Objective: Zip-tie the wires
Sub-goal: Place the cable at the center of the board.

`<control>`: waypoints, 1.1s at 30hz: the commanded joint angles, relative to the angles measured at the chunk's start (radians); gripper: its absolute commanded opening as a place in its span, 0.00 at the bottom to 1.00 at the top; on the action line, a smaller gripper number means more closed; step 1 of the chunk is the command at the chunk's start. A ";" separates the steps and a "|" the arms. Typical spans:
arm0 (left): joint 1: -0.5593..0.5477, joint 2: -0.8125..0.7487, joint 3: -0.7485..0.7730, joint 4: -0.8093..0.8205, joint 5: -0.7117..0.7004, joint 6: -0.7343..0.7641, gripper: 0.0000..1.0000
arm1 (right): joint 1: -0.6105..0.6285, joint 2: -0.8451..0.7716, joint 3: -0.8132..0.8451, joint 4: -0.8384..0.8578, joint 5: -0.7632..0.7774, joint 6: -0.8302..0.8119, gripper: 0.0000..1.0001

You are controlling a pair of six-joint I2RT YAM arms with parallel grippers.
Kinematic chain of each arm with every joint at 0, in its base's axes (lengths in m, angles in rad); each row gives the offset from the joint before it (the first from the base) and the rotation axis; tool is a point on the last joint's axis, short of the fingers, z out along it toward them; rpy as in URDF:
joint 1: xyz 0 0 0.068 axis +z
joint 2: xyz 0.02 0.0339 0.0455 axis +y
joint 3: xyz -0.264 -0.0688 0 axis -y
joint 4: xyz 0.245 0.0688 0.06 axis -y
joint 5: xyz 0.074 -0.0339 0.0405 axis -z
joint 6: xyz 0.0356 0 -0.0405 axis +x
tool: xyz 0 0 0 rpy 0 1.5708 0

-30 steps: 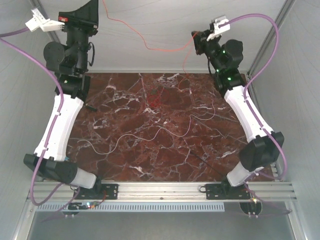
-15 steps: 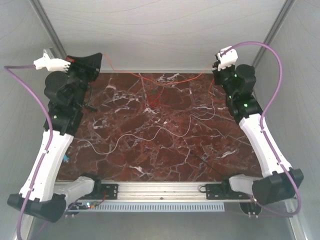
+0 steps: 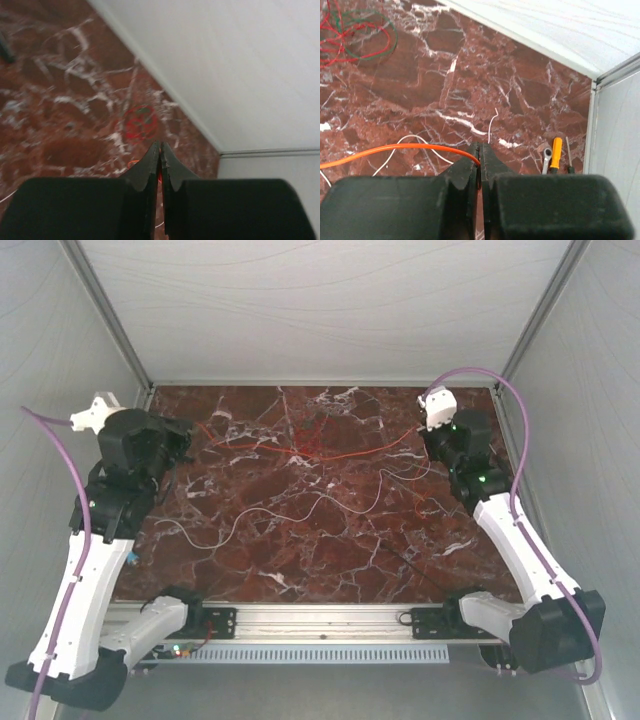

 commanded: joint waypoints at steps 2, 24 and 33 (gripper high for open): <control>-0.004 -0.016 -0.035 -0.234 -0.074 -0.099 0.00 | 0.030 -0.005 -0.041 -0.002 -0.015 -0.021 0.00; 0.028 0.037 -0.094 -0.495 -0.363 -0.145 0.00 | 0.264 0.177 -0.104 -0.087 -0.103 -0.064 0.00; 0.090 0.019 -0.195 -0.431 -0.387 -0.076 0.00 | 0.299 0.314 -0.070 -0.062 -0.043 -0.062 0.01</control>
